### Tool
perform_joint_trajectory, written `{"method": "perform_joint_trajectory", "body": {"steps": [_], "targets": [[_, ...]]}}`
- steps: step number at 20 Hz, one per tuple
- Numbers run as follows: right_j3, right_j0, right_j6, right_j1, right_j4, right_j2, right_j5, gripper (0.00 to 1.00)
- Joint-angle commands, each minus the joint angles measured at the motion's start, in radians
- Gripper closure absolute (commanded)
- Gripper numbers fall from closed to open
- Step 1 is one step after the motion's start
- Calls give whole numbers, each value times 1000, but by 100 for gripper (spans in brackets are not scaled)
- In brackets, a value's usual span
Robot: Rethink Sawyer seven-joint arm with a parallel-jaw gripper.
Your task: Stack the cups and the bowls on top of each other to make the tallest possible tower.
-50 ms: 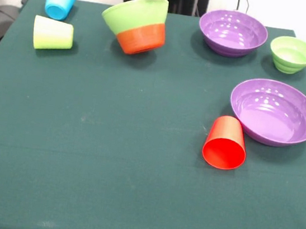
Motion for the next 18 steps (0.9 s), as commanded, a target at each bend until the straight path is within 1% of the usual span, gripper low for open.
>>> {"method": "perform_joint_trajectory", "body": {"steps": [1,4,8,9,12,18], "targets": [[-73,21,129,39,18,59,66,100],[-75,24,129,33,20,57,80,100],[-95,6,104,-18,20,76,177,100],[-105,-1,94,-26,14,82,189,100],[-109,-44,75,-34,4,135,182,100],[-100,-81,66,-65,-7,185,185,100]]}}
